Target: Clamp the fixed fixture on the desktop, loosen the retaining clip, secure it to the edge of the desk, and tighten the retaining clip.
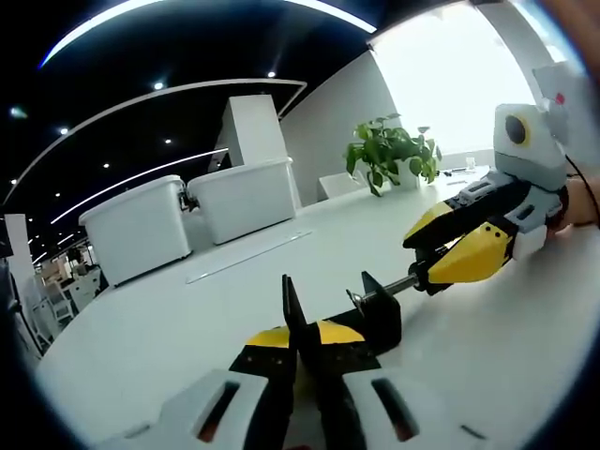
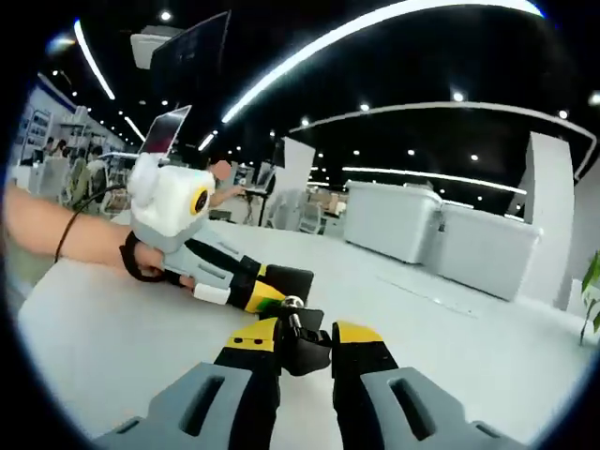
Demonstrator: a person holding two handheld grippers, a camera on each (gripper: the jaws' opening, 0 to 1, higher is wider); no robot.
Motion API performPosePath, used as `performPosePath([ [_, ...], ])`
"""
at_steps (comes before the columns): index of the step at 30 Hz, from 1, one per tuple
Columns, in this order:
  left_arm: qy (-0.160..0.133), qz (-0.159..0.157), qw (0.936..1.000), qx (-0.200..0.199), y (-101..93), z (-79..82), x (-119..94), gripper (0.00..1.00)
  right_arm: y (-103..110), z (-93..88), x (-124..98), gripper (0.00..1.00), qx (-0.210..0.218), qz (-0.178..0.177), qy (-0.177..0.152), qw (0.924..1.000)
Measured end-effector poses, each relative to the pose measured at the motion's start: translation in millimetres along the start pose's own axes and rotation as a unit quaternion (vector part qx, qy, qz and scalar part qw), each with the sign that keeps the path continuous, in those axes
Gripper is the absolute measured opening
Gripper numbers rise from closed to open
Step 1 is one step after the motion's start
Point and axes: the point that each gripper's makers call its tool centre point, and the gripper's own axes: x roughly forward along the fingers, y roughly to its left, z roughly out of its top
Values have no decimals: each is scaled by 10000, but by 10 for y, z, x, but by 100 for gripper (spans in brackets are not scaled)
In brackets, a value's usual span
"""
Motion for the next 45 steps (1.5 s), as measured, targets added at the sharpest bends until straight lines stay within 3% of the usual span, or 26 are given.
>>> performPosePath([
  [2, -3, -4, 10000, 12, -4, 2, -3, 7, 6, 7, 0, 19, -410, -48, 55, 9991],
  [3, -2, -8, 10000, 13, -6, 3, -4, 7, 35, 17, 0, 19, -889, -86, 82, 9960],
  [7, 0, -11, 10000, 8, -4, 4, -5, 7, 115, 16, -6, 19, -2116, -192, 214, 9769],
  [8, 0, -10, 10000, 9, -5, 4, -5, 7, 116, 15, -6, 19, -2192, -203, 220, 9752],
  [11, -2, -16, 10000, 7, -5, 6, -6, 7, 128, 20, -34, 19, -1938, -227, 237, 9805],
  [18, -6, -22, 10000, 5, -5, 8, -7, 7, 94, 25, -22, 20, -1979, -226, 197, 9798],
  [19, -5, -20, 10000, 5, -5, 9, -9, 7, 83, 28, -26, 20, -1876, -243, 195, 9818],
  [22, 14, -5, 10000, 24, -5, 9, -13, 7, 98, 119, -51, 30, -486, -95, -83, 9987],
  [24, 8, -13, 10000, 19, -5, 9, -16, 7, -1, 176, -75, 31, 368, -117, -263, 9989],
  [26, 5, -16, 10000, 13, -5, 9, -16, 7, -159, 106, -96, 31, 1313, -252, -229, 9908],
  [28, 2, -18, 10000, 10, -4, 10, -16, 7, -252, 1, -103, 30, 1943, -343, -129, 9803],
  [30, 0, -21, 10000, 7, -3, 10, -16, 7, -331, -170, -86, 27, 2617, -389, 105, 9643],
  [31, 1, -25, 10000, 0, -5, 9, -16, 7, -330, -137, -66, 27, 2995, -270, -81, 9537],
  [33, 1, -26, 10000, -4, -4, 9, -17, 7, -330, -189, -73, 27, 3287, -163, 41, 9443],
  [36, 2, -26, 10000, -4, -2, 9, -17, 7, -264, -171, -61, 24, 3452, -12, 35, 9385],
  [45, 8, -20, 10000, -8, 0, 10, -8, 7, -161, -134, -38, 22, 3417, 197, 40, 9396],
])
